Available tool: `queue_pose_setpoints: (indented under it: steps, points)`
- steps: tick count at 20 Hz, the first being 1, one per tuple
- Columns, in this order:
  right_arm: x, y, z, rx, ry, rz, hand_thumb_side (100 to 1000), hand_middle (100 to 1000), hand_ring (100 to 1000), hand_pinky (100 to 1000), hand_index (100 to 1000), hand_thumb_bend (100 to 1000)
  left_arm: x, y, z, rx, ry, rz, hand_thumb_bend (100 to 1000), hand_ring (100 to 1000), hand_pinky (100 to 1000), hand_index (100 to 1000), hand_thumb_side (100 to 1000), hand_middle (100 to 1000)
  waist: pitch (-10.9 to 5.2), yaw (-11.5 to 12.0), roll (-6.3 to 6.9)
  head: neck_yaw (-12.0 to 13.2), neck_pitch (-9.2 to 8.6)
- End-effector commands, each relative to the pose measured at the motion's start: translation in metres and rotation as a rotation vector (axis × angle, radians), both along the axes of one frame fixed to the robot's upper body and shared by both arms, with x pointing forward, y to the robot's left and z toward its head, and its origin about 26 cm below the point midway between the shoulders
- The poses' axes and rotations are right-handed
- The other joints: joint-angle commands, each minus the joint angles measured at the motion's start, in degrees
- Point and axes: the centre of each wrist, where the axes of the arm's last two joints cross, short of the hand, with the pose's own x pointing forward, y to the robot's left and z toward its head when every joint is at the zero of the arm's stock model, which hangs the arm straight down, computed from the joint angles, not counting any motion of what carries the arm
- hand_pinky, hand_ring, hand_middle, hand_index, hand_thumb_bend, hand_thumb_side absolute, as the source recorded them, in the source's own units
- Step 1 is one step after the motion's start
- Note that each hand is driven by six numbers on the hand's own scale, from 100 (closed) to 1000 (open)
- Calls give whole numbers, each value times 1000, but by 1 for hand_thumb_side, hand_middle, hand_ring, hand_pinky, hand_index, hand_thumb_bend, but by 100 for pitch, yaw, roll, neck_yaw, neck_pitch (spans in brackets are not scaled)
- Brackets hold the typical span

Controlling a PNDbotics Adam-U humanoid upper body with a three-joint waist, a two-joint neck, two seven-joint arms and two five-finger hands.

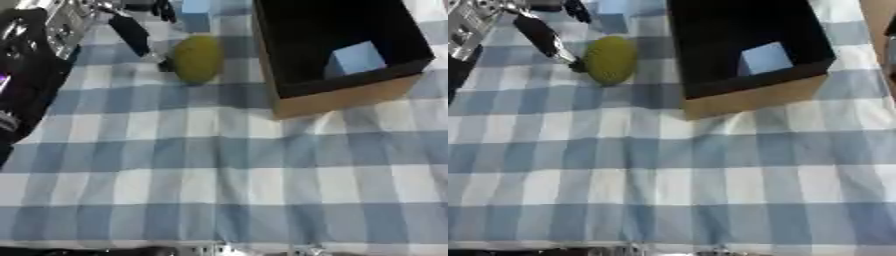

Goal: Pick up objects on the table and place them in the box.

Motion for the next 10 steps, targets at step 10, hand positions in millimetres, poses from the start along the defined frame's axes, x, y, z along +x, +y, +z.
queue_pose_setpoints:
  steps: [10]
  points:
    - [-2, 1, 6, 3, -13, -1, 470, 580, 1000, 899, 899, 100, 5, -7, -12, -61, 60, -18, 632, 838, 859, 879, 583, 783, -85, -59, -87, 59, -5]
